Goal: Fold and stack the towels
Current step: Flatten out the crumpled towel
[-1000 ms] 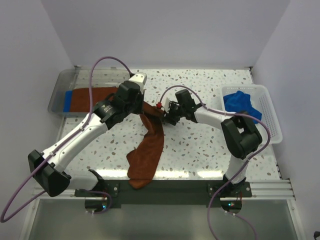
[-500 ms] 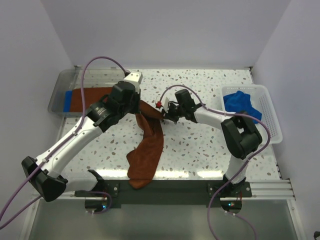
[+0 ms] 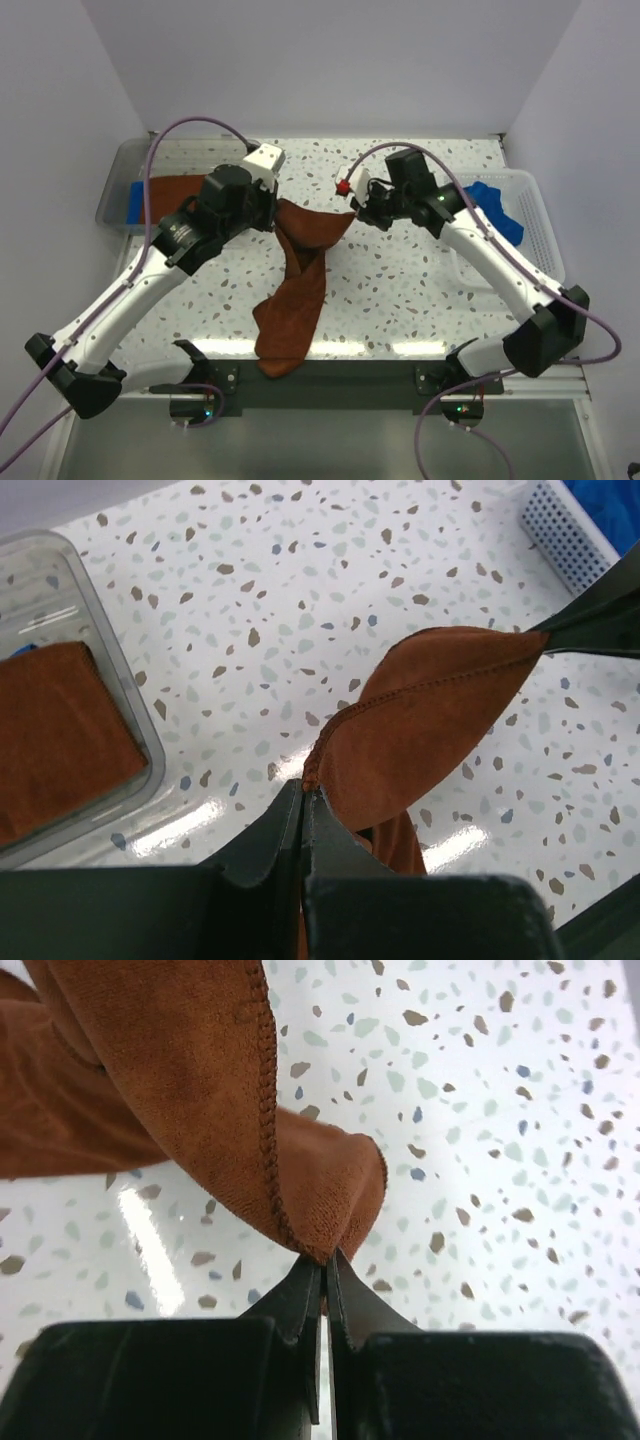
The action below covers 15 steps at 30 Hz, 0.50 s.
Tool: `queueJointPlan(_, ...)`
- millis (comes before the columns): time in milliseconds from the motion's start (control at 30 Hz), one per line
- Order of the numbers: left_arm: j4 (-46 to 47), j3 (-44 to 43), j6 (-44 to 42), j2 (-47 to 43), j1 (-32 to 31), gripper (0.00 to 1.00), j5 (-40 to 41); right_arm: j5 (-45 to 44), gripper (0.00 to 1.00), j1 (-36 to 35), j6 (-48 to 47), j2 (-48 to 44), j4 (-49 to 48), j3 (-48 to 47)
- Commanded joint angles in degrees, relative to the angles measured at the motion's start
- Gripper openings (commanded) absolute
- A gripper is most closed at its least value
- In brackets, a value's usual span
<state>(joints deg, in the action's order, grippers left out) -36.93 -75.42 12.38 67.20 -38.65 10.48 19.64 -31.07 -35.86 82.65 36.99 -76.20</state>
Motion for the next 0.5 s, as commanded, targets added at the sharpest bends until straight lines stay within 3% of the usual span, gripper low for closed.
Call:
queueJointPlan(0, 4.3, 0.1, -5.3, -3.4, 0.1, 0.0, -6.2, -4.1, 0.0, 0.0, -0.6, -4.7, 19.0, -8.4)
queueJointPlan(233, 7.0, 3.8, -1.5, 1.1, 0.7, 0.0, -1.9, -7.8, 0.0, 0.5, -1.1, -0.3, 33.1, -18.8)
queueJointPlan(467, 12.6, 4.6, 2.6, 15.4, 8.3, 0.0, 3.6, -3.9, 0.0, 8.3, -0.4, 22.0, 33.2, -27.8)
